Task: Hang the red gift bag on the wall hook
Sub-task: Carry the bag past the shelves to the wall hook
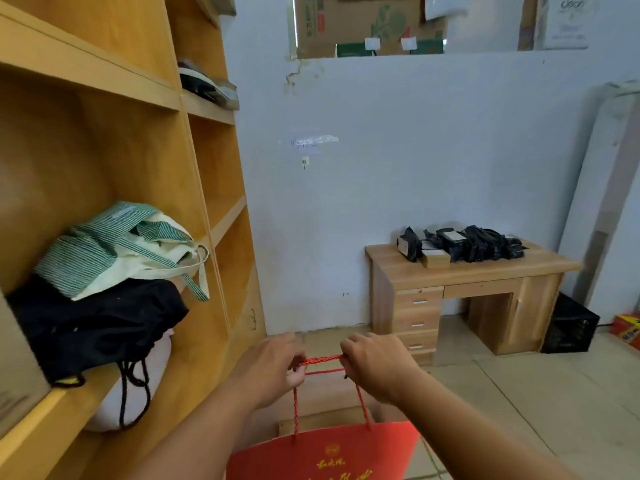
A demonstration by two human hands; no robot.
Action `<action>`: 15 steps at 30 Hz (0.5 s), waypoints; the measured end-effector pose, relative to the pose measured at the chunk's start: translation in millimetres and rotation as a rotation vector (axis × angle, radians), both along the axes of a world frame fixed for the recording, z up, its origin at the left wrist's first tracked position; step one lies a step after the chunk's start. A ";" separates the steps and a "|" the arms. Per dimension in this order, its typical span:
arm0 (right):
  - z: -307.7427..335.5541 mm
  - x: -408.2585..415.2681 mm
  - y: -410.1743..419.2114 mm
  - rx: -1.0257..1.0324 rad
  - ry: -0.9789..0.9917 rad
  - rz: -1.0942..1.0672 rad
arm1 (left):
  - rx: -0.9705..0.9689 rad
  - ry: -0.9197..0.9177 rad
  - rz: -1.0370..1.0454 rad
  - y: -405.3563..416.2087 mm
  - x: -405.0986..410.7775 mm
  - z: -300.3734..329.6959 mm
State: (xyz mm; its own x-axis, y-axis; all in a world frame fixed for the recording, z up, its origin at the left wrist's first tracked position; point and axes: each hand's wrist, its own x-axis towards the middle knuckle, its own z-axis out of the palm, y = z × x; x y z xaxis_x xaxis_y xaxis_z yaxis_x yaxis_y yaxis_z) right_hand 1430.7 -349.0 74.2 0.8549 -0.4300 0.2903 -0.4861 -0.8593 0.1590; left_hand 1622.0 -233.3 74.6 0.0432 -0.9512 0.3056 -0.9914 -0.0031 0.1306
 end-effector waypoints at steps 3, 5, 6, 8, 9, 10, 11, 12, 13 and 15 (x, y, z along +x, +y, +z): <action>9.6 31.6 -52.8 -0.028 0.000 0.023 | -0.034 -0.012 0.039 -45.0 27.1 8.4; 7.5 56.8 -87.8 -0.029 -0.022 0.044 | -0.031 -0.017 0.041 -79.3 51.3 6.7; 5.8 68.1 -106.3 -0.039 -0.032 0.045 | -0.038 -0.021 0.050 -96.3 63.2 5.5; 9.3 93.3 -140.9 -0.034 -0.051 0.045 | -0.062 0.003 0.053 -130.4 87.6 6.3; 8.7 105.6 -157.2 -0.039 -0.059 0.047 | -0.062 0.005 0.056 -147.1 100.1 4.2; 7.8 117.3 -172.4 -0.048 -0.070 0.054 | -0.068 0.008 0.055 -163.4 112.8 0.6; 5.7 129.4 -187.6 -0.058 -0.068 0.056 | -0.063 0.013 0.058 -179.1 124.8 -1.9; 3.5 141.6 -202.5 -0.068 -0.057 0.057 | -0.068 0.022 0.054 -195.1 137.3 -4.5; 1.3 154.0 -217.9 -0.080 -0.047 0.058 | -0.071 0.035 0.051 -210.7 150.1 -6.2; -2.4 179.3 -249.3 -0.090 -0.026 0.053 | -0.081 0.057 0.040 -242.4 176.1 -8.1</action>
